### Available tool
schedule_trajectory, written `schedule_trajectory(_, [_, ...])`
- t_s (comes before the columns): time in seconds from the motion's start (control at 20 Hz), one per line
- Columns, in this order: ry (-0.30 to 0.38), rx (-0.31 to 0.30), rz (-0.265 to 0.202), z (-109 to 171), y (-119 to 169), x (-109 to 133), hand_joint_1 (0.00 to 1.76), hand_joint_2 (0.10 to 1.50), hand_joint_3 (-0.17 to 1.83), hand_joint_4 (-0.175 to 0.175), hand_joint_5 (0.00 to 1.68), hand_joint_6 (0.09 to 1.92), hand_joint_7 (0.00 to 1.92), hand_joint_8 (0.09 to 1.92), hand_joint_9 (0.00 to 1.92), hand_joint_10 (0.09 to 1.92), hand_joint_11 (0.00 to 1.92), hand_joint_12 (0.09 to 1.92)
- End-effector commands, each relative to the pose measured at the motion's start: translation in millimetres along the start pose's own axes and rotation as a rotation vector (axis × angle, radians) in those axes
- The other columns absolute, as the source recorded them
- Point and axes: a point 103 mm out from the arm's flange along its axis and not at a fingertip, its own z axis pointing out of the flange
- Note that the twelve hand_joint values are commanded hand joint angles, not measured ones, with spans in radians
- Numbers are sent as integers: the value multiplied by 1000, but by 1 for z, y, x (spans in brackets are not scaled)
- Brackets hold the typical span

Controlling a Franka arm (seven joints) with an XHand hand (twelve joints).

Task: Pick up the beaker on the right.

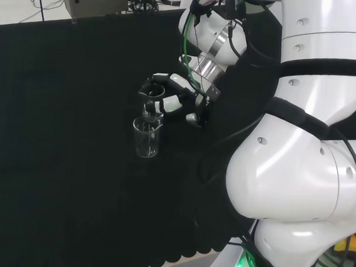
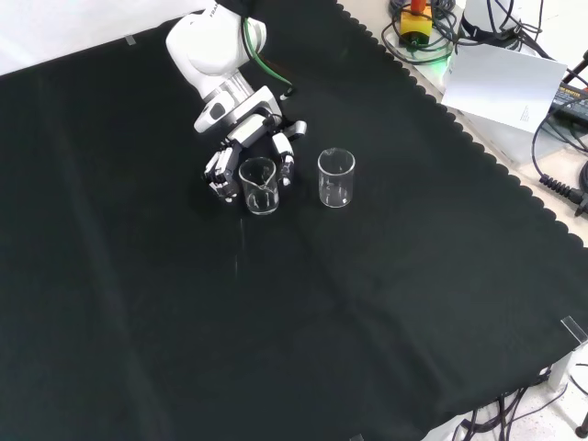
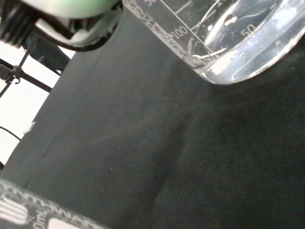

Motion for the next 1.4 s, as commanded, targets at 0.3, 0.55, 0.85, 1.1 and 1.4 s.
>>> schedule_trajectory(0.3, [35,-10,38,6,6,-1,1184,543,753,-41,635,1000,564,738,763,561,399,1301])
schedule_trajectory(0.55, [50,-112,59,-6,7,2,1230,874,336,-19,1071,873,1039,694,1137,466,975,1016])
schedule_trajectory(0.85, [-21,-228,33,-45,6,14,1311,908,120,-173,1335,381,1401,323,1654,87,1357,677])
schedule_trajectory(1.1, [-111,-228,16,-77,3,20,1321,764,362,-175,1423,247,1504,171,1779,87,1407,605])
schedule_trajectory(1.4, [-203,-150,-8,-106,-10,28,1324,671,551,-175,1385,380,1453,340,1839,87,1421,554])
